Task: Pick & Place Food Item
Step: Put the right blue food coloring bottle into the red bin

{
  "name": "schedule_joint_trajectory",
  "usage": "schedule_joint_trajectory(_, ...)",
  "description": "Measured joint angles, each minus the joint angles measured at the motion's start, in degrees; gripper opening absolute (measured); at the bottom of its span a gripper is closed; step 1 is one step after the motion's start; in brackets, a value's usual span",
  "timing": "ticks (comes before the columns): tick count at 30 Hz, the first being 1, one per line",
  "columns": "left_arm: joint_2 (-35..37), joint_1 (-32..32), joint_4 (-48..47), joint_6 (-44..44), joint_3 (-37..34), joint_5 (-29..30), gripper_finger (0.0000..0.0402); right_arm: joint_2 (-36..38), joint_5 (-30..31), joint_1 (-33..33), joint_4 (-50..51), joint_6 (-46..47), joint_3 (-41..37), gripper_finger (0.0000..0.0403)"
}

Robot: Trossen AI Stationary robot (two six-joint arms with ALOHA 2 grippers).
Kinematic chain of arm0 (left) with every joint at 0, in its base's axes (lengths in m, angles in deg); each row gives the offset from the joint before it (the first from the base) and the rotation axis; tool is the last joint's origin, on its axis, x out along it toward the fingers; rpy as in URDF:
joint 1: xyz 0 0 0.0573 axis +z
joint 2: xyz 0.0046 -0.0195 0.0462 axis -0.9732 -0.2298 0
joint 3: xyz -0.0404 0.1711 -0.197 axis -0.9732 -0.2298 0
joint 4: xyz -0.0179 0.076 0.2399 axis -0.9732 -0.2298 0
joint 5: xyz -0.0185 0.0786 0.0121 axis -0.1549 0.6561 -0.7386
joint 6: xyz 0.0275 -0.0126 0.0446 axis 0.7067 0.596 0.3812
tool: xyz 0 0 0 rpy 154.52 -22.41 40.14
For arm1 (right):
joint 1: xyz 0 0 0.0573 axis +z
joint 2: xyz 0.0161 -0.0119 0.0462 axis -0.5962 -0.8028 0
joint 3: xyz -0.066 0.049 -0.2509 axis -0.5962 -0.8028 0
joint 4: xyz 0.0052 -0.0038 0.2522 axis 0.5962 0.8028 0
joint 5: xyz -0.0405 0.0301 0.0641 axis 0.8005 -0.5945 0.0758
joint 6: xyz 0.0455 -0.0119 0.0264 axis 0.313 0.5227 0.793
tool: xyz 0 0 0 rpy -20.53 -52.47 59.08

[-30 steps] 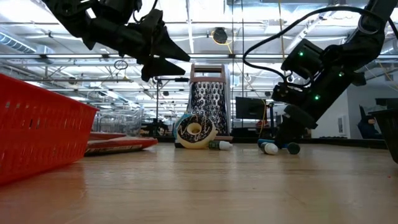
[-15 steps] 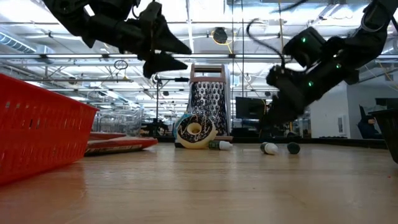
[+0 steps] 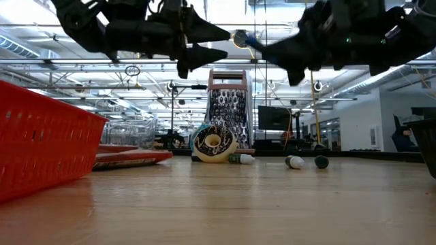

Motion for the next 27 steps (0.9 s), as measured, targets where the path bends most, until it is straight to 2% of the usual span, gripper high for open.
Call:
schedule_joint_trajectory(4, -3.57, -0.2, 1.82, -0.94, 2.25, 0.26, 0.0246, 0.02, 0.28, 2.14, -4.93, -2.03, 0.01, 0.007)
schedule_joint_trajectory(12, -9.1, -2.25, 1.71, 2.27, 11.22, -2.05, 0.0245, -0.01, 3.2, 2.84, -4.84, -3.46, 0.02, 0.0073)
schedule_joint_trajectory(16, -9.68, -2.87, 0.75, 5.92, 13.59, -2.1, 0.0245, -0.01, 3.17, 2.84, -4.81, -3.4, 0.02, 0.007)
schedule_joint_trajectory(21, -9.65, -2.4, -1.48, 6.34, 14.3, -1.53, 0.0244, -0.01, 3.18, 2.84, -4.33, -3.32, 0.02, 0.0074)
schedule_joint_trajectory(24, -9.65, -2.04, -2.86, 5.14, 14.32, -1.49, 0.0228, -0.01, 3.14, 2.84, -4.32, -3.4, 0.02, 0.0074)
schedule_joint_trajectory(27, -9.65, -1.89, -4.48, 4.46, 14.3, -1.47, 0.0192, -0.01, 3.05, 2.82, -4.28, -3.44, 0.02, 0.0071)
